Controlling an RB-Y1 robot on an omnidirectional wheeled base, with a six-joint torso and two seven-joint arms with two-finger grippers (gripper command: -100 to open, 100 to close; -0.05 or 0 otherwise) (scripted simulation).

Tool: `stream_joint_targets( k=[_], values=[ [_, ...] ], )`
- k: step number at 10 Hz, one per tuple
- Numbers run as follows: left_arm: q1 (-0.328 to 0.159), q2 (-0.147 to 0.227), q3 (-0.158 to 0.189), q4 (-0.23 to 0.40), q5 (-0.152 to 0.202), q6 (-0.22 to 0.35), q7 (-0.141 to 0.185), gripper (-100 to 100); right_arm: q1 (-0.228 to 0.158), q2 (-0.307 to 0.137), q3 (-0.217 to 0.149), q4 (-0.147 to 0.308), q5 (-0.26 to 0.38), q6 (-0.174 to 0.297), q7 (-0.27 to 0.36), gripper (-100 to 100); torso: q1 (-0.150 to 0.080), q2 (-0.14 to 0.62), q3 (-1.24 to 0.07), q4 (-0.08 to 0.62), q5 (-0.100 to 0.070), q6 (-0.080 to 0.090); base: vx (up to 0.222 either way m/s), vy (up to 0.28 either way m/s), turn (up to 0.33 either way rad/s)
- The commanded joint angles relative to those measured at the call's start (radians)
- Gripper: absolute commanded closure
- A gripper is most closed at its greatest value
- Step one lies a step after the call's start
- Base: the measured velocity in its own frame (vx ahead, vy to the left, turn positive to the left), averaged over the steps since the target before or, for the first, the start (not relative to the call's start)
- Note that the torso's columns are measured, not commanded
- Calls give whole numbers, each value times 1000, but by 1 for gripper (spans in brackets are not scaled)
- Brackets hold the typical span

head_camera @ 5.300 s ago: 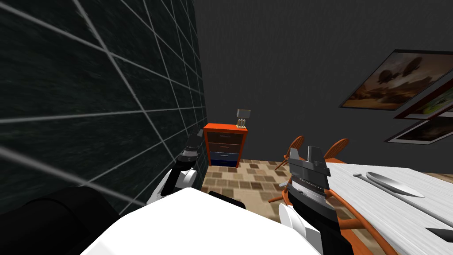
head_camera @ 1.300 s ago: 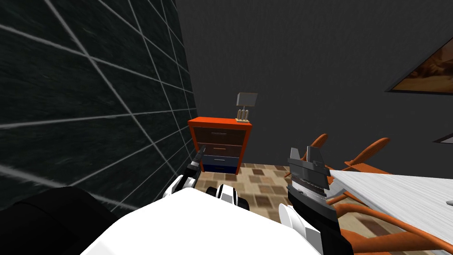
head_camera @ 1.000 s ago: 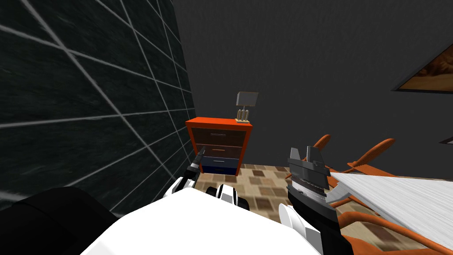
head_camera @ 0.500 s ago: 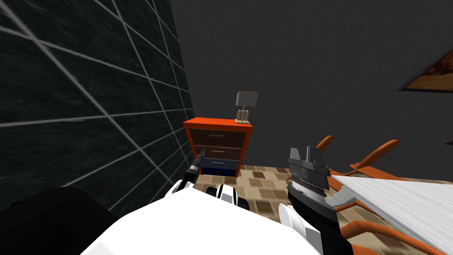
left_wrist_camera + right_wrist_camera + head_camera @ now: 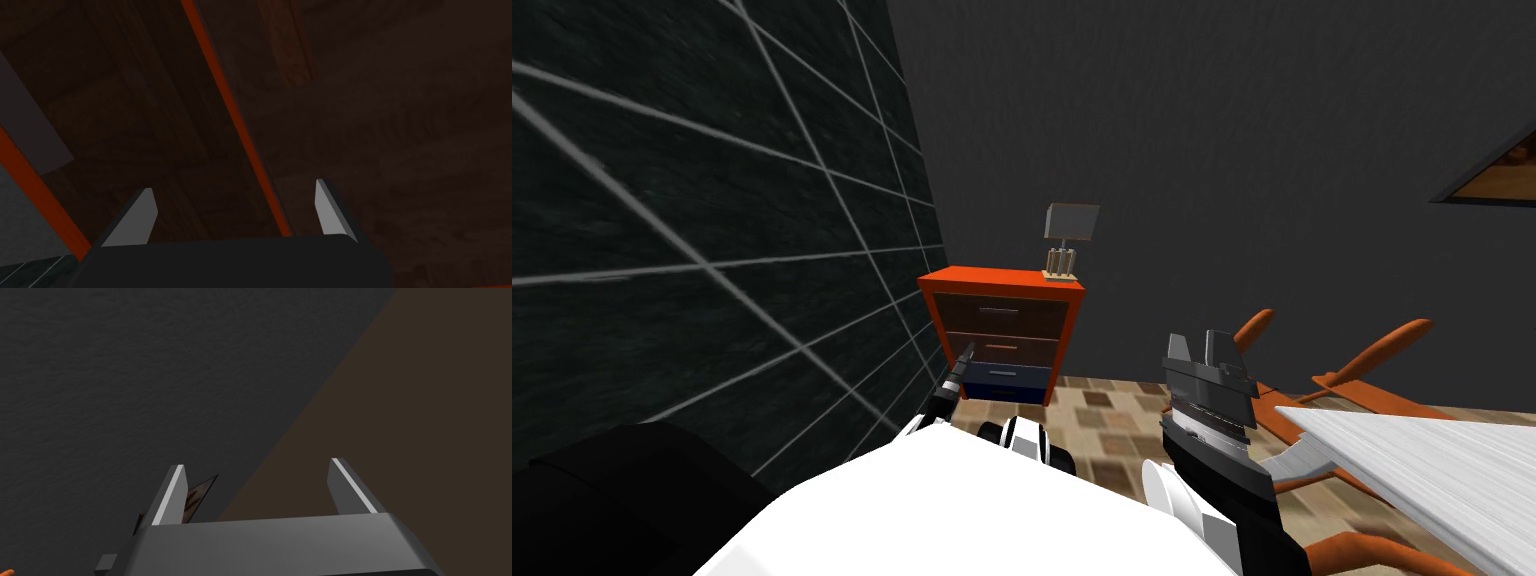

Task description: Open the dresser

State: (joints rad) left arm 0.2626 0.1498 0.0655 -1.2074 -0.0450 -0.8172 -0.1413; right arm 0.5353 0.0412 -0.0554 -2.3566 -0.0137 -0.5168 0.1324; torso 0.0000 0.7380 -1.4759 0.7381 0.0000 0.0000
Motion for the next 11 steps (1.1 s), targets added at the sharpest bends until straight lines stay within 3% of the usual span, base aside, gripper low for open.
stream_joint_targets(
  k=[1,5,6,8,11],
  values=[
    [-12,-21,7,82,1,-23,3,-100,0,0,0,0,0,0,0,0,-1,-1,-1,0,0,0,89,-30,1],
    [-30,-78,16,184,2,-56,6,-100,0,0,0,0,0,0,0,0,1,1,0,0,0,0,73,-8,2],
    [-30,-78,16,184,2,-56,6,-100,0,0,0,0,0,0,0,0,1,1,1,0,0,0,33,1,0],
    [-37,-132,19,224,3,-69,7,-100,0,0,0,0,0,0,0,0,0,1,1,0,0,0,33,-3,0],
    [-57,-112,24,198,6,-27,13,-100,0,0,0,0,0,0,0,0,0,0,0,0,0,0,32,-5,0]
  ],
)
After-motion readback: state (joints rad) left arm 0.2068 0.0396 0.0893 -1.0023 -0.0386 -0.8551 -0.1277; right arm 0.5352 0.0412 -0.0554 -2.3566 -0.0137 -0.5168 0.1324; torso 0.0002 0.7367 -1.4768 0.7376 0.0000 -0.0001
